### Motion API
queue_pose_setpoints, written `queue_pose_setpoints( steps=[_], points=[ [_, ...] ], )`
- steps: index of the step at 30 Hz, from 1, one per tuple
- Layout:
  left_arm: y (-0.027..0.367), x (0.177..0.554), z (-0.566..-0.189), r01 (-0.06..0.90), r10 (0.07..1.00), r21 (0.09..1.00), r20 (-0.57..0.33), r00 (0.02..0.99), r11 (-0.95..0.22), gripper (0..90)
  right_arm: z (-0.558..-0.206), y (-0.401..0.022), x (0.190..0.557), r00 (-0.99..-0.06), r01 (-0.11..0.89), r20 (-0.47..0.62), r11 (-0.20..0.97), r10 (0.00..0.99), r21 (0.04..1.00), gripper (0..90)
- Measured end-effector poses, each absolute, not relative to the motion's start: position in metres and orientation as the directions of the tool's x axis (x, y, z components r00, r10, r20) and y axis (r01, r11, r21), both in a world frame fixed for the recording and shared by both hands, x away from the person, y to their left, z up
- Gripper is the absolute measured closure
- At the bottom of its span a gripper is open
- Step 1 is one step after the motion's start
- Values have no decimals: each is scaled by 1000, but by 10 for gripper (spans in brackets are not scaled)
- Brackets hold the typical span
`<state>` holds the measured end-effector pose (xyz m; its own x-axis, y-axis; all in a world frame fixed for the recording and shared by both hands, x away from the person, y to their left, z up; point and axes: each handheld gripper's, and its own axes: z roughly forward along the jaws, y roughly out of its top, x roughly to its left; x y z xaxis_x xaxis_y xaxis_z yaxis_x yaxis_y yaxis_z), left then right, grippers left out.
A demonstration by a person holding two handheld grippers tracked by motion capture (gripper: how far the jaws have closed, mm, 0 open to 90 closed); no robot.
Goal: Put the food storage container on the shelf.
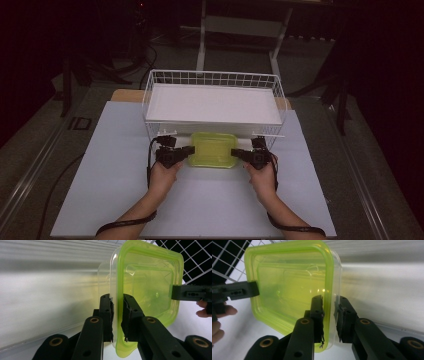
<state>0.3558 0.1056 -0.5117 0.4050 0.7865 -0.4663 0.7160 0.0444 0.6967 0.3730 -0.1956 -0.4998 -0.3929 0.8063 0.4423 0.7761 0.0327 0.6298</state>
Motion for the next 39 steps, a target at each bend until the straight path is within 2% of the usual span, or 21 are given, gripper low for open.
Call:
queue_pose_setpoints(
  steps=[8,13,27,28,31,33,39],
  points=[
    [108,361,-515,713,774,695,-502,386,96,773,-497,-192,378,-401,751,409,38,820,659,742],
    [106,363,-514,698,794,713,-466,390,75,743,-496,-190,381,-420,705,347,61,839,706,733],
    [103,369,-518,672,816,735,-440,376,87,589,-502,-185,388,-403,679,338,30,851,734,655],
    [103,370,-518,678,815,730,-443,373,86,542,-502,-185,388,-390,688,343,22,854,726,648],
    [103,369,-517,676,817,733,-436,376,80,541,-501,-184,388,-395,678,311,45,864,733,645],
    [103,368,-514,666,812,742,-436,388,81,508,-500,-182,387,-388,685,315,42,866,728,610],
    [104,359,-505,636,822,771,-382,422,32,486,-494,-181,376,-453,623,250,103,856,775,537]
  ],
)
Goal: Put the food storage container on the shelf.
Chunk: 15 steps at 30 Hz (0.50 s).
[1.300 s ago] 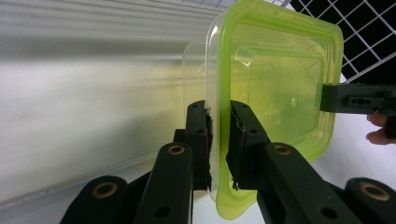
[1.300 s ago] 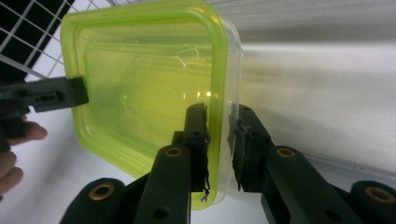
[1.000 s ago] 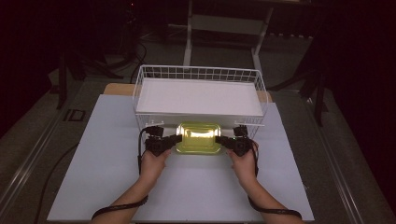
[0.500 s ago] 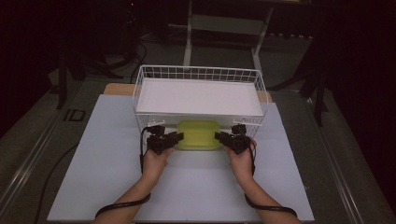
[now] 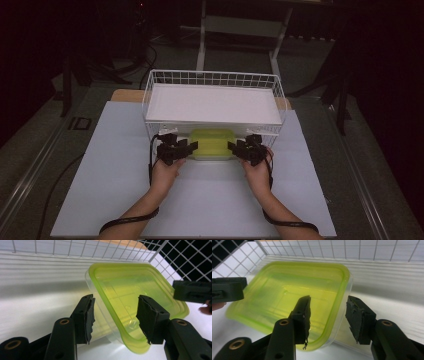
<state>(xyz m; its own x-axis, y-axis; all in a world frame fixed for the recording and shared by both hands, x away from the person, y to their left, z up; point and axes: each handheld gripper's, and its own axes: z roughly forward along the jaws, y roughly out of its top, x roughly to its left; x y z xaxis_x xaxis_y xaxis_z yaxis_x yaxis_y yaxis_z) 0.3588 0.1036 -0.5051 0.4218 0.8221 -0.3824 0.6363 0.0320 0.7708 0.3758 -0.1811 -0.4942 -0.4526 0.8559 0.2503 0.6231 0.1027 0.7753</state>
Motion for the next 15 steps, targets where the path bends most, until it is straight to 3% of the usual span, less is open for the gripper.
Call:
queue_pose_setpoints(
  steps=[10,15],
  points=[
    [110,328,-491,604,802,797,-353,481,-12,469,-478,-177,339,-521,574,190,177,832,800,533],
    [116,309,-488,592,789,805,-349,505,-23,432,-476,-172,326,-547,596,233,178,804,783,545]
  ],
)
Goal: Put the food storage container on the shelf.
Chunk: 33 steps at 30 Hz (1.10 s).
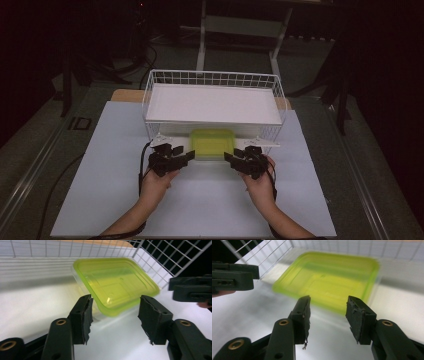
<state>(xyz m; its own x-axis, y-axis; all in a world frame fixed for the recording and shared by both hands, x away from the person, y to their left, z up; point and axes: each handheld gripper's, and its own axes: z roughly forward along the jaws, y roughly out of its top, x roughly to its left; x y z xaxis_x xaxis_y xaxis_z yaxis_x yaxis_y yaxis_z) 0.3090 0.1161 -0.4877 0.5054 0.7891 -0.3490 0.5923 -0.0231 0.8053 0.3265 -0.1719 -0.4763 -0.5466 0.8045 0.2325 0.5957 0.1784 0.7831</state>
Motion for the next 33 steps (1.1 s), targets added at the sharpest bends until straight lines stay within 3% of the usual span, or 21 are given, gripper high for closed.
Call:
queue_pose_setpoints(
  steps=[2,4,10,12,13,14,16,19,25,33],
  points=[
    [120,300,-488,558,757,830,-346,555,-30,417,-479,-169,324,-554,616,261,179,791,767,561],
    [122,293,-487,530,712,845,-328,621,-74,339,-481,-166,321,-554,626,254,195,793,755,621],
    [125,277,-485,479,671,873,-304,676,-87,258,-484,-158,317,-567,618,222,232,793,751,709],
    [124,268,-486,424,660,901,-262,704,-94,249,-487,-152,317,-577,624,214,257,788,738,823],
    [124,268,-486,424,660,901,-262,704,-94,210,-487,-152,317,-577,624,214,257,788,738,823],
    [123,266,-487,412,663,906,-248,706,-100,150,-490,-148,317,-579,630,205,273,789,727,895],
    [119,261,-490,409,671,903,-224,707,-130,128,-493,-145,318,-581,632,207,276,787,724,898],
    [115,260,-493,412,678,896,-200,707,-165,15,-498,-140,319,-579,630,196,281,792,723,899],
    [119,264,-500,442,694,888,-239,679,-127,15,-505,-130,324,-570,638,195,280,798,717,899],
    [118,264,-505,434,700,888,-213,681,-151,15,-516,-123,335,-552,651,188,279,812,706,899]
  ],
)
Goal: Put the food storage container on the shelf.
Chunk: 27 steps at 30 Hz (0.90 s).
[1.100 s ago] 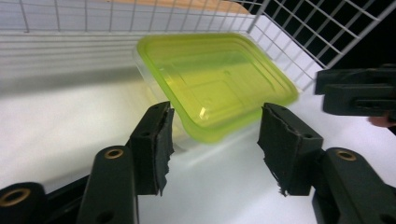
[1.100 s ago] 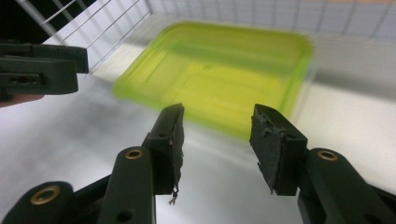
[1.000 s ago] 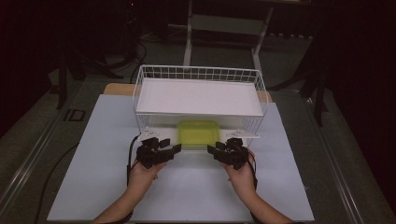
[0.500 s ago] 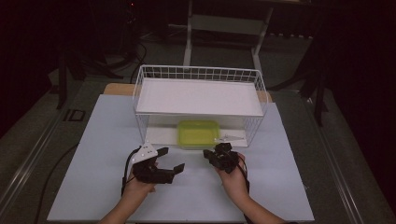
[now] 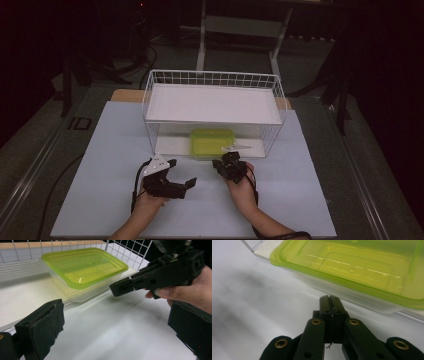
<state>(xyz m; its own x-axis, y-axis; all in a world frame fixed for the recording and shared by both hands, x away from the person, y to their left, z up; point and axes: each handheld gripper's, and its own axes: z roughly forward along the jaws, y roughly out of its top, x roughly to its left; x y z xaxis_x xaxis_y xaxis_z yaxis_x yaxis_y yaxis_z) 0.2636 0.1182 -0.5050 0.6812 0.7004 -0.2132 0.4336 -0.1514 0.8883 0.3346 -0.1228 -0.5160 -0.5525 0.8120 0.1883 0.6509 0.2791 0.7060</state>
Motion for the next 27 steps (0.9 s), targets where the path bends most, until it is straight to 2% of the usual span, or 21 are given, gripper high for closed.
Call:
queue_pose_setpoints(
  steps=[4,6,9,21,27],
  points=[
    [117,263,-506,421,699,893,-200,687,-158,15,-520,-121,346,-535,651,185,262,825,712,900],
    [121,264,-509,413,680,903,-229,696,-118,15,-521,-119,349,-529,657,194,254,826,710,899],
    [123,265,-510,400,695,907,-205,689,-130,15,-523,-116,354,-527,651,186,254,829,715,899],
    [130,265,-511,407,713,908,-221,666,-99,15,-525,-114,379,-505,644,194,217,841,733,897],
    [128,264,-512,398,717,910,-200,668,-116,15,-523,-108,386,-507,630,175,224,844,743,893]
  ],
)
